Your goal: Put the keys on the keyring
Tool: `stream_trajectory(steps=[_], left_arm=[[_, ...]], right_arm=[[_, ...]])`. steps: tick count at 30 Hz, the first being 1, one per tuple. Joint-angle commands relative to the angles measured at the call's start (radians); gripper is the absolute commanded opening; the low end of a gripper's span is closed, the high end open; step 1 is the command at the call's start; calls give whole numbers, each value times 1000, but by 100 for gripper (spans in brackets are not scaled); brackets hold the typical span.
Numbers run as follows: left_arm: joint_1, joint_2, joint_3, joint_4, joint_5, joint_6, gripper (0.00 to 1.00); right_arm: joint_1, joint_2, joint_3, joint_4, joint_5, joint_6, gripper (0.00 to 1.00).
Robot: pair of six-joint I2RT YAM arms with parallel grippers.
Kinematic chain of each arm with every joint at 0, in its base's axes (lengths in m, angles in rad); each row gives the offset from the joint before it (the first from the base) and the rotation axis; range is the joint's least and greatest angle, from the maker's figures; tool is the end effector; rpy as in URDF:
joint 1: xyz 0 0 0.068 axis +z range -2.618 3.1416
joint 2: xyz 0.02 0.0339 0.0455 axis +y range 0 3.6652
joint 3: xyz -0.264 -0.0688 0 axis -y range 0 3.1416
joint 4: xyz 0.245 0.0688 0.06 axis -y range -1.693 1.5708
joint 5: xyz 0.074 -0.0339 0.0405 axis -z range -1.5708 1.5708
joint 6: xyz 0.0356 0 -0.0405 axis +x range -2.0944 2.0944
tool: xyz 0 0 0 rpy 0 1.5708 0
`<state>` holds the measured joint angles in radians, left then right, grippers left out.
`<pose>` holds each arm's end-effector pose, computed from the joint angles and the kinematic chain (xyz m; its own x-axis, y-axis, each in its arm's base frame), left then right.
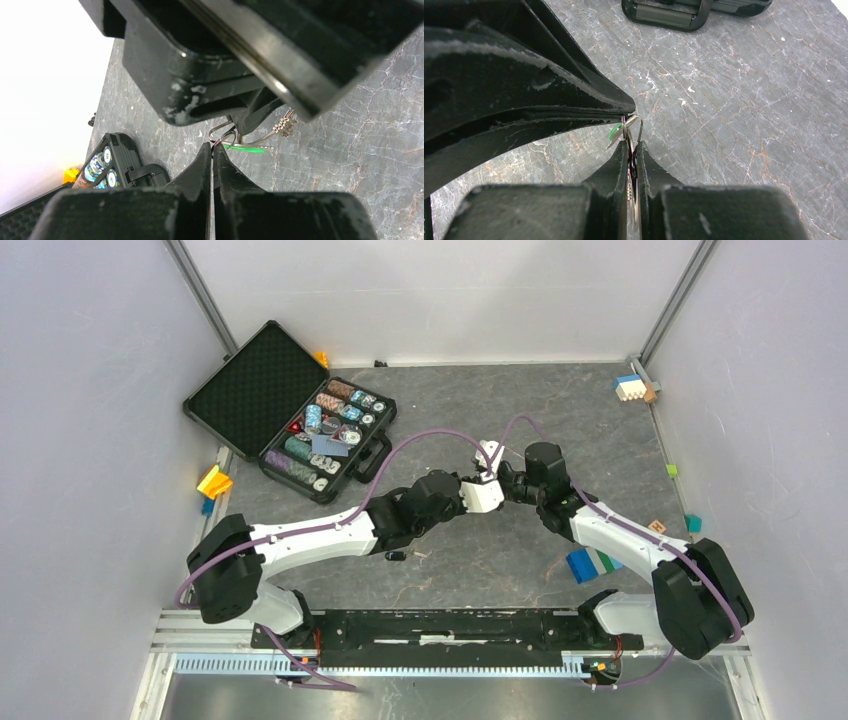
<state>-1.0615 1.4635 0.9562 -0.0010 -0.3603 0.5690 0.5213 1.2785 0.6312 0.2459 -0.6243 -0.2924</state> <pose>0.1713 -0.2809 0.2572 0.1594 0.7487 -0.6435 0.6896 0.3820 0.6152 0.2240 0.1526 0.2262 -0.0735 -0.3119 -0.9473 -0.9314 0.3611 -0.0467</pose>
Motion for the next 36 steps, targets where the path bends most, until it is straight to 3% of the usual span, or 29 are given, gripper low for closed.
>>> stream_trajectory(steps=[1,23,36], left_arm=[[41,-23,11,131,-118,-24,2],[66,-45,-11,144,-154,-34,2],[81,-125,-60,34,-29,-39,2]], right_arm=[[16,6,1,-47,-89,12,0],[16,11,5,-53,-66,14,0],[0,7,5,-55,-46,12,0]])
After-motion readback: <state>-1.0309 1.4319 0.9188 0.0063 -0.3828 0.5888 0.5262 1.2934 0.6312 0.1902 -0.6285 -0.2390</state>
